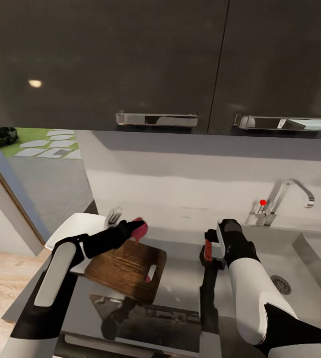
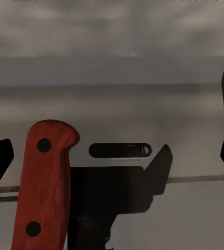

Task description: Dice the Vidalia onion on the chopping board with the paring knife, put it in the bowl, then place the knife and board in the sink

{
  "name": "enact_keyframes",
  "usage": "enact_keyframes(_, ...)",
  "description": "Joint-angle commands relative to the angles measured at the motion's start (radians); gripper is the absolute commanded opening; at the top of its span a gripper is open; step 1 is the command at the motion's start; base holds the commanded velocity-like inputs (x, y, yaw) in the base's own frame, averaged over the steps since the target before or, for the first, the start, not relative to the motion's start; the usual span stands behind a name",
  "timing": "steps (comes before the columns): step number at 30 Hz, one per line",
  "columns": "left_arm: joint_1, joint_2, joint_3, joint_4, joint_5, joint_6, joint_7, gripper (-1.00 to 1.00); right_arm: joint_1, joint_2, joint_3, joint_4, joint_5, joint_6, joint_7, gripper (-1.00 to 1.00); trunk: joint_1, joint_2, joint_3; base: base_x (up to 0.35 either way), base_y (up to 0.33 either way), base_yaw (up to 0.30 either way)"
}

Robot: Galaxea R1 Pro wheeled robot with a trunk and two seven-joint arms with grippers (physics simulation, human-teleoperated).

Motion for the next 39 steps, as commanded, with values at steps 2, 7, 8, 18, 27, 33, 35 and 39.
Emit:
enact_keyframes(2,0.001,0.0,-0.002,-0.014,0.011,0.003,-0.009,-1.0,-0.001,0.001,-0.003,-0.001,-0.004,0.002,-0.003,1.0,0.001,-0.002,-0.002,0.0,0.0,0.002)
enact_keyframes(7,0.003,0.0,-0.003,-0.022,0.012,0.004,-0.037,-1.0,-0.001,0.001,-0.003,-0.001,-0.005,0.002,-0.003,1.0,0.001,-0.002,-0.001,0.0,0.0,0.115)
enact_keyframes(8,0.003,0.0,-0.003,-0.022,0.012,0.004,-0.037,-1.0,-0.001,0.001,-0.003,-0.001,-0.005,0.002,-0.003,1.0,0.001,-0.002,-0.001,0.0,0.0,0.222)
enact_keyframes(18,0.003,0.001,-0.002,-0.023,0.012,0.004,-0.036,-1.0,-0.001,0.001,-0.002,0.011,-0.004,0.003,-0.007,1.0,0.001,-0.002,0.001,0.0,0.0,0.132)
enact_keyframes(27,0.003,0.001,-0.002,-0.022,0.011,0.004,-0.03,-1.0,-0.002,0.001,0.0,0.066,-0.001,0.015,-0.013,1.0,0.001,-0.002,0.001,0.0,0.0,0.004)
enact_keyframes(33,0.003,0.001,-0.002,-0.021,0.011,0.004,-0.029,-1.0,-0.002,0.001,0.0,0.09,0.0,0.017,-0.013,1.0,0.001,-0.002,0.001,0.0,0.0,0.0)
enact_keyframes(35,0.003,0.001,-0.002,-0.021,0.011,0.004,-0.029,-1.0,-0.001,0.001,0.0,0.094,0.0,0.018,-0.013,1.0,0.001,-0.002,0.001,0.0,0.0,0.0)
enact_keyframes(39,0.003,0.002,-0.002,-0.021,0.011,0.004,-0.029,-1.0,-0.001,0.001,0.0,0.097,0.0,0.018,-0.013,1.0,0.001,-0.002,0.001,0.0,0.0,0.0)
